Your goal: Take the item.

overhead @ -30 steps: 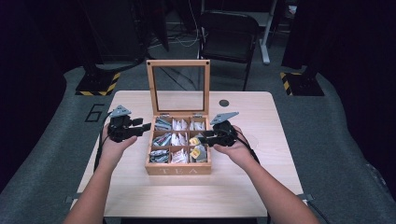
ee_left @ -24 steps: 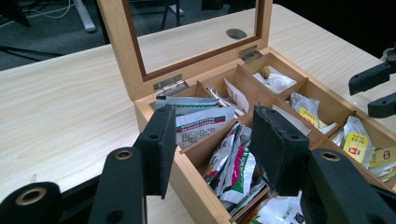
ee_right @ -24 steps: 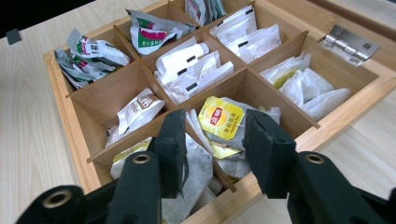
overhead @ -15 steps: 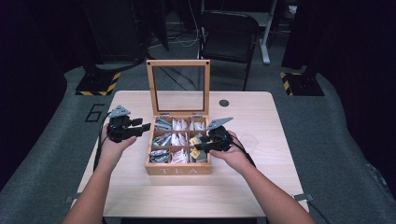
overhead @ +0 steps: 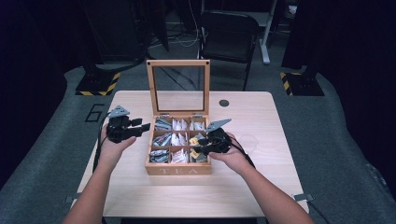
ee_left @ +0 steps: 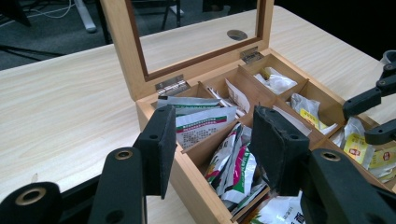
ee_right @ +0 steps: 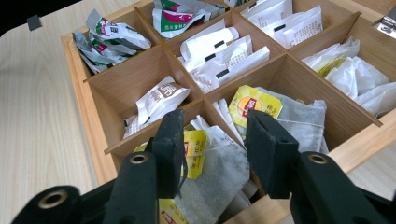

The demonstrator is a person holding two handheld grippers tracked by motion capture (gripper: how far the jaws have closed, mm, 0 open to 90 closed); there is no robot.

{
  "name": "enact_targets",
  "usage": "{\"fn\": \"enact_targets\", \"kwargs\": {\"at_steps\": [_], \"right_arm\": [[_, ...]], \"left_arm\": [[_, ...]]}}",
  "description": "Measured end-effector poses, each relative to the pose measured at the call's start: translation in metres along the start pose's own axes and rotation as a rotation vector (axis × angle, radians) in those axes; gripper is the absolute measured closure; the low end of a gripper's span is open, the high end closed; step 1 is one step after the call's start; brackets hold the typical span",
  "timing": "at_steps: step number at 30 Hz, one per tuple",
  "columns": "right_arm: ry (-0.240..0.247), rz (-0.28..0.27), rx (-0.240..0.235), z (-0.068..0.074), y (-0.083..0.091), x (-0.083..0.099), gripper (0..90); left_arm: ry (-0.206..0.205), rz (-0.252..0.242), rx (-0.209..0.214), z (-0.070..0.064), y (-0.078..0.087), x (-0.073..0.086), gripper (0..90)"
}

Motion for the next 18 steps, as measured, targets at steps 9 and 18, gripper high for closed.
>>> {"fn": "enact_targets", "kwargs": {"at_steps": [9, 18], "right_arm": [[-0.009, 0.017, -0.025, 0.0015, 0.0019, 0.0081, 65.8], [0.015, 0.011, -0.059, 0.0087, 0.0033, 0.0077, 78.1]], "left_arm": [[0.019, -0.006, -0.003, 0.0039, 0.0019, 0.0056, 50.5], [0.015, -0.006, -0.009, 0.0039, 0.0015, 0.0067, 50.4]]}}
Point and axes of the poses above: each handheld gripper's, and its own axes: y roughly backward along the jaws, x roughly out of its underside, z roughly to its left, the point moved 9 cm from there along -y, roughly forward along the jaws, and after that the axes turned 5 degrees about z, right-handed, at the moved point
